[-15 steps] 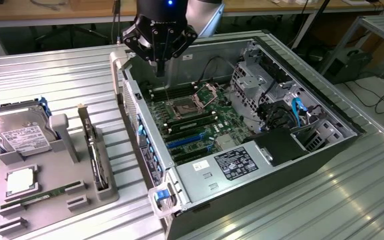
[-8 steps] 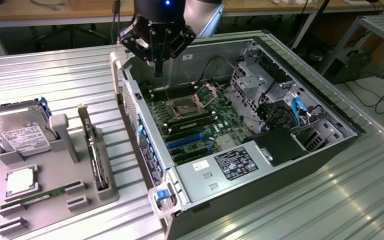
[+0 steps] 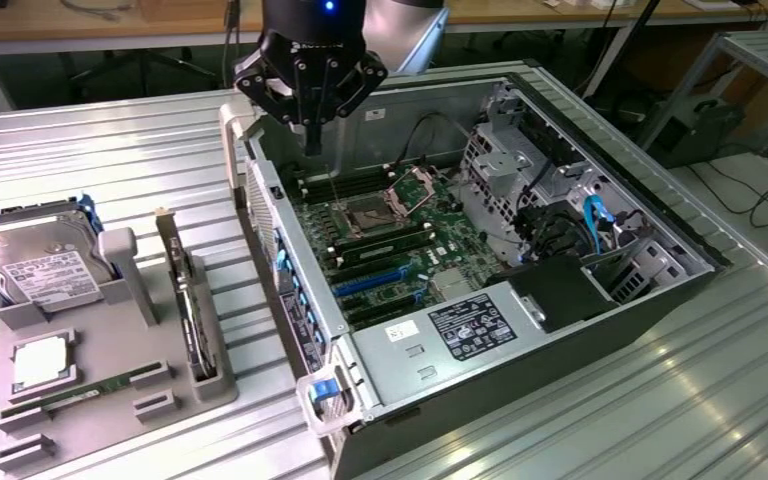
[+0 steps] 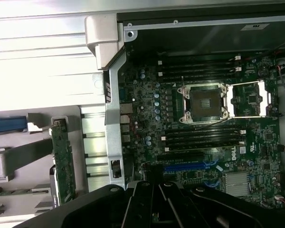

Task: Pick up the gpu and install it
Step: 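Reach for the gpu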

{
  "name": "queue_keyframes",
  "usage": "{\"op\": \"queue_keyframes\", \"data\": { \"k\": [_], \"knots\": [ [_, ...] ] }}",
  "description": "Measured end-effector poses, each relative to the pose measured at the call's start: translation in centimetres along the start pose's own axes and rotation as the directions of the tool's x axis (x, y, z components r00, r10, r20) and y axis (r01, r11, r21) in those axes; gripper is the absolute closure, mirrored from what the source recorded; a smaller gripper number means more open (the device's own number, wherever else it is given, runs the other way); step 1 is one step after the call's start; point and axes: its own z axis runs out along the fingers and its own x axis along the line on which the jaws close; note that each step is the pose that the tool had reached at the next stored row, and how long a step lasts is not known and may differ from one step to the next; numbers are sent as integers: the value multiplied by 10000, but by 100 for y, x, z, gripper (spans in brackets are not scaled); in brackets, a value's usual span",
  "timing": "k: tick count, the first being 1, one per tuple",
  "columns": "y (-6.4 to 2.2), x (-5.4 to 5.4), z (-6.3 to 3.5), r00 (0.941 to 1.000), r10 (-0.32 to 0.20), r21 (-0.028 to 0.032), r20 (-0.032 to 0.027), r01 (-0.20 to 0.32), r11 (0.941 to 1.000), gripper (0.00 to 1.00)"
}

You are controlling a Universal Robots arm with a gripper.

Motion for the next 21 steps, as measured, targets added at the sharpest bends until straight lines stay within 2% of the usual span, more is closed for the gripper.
{"op": "queue_keyframes", "data": {
  "k": [21],
  "knots": [
    [-34, 131, -4, 10000, 1, -1, 0, -1, 10000, 89]
  ]
}}
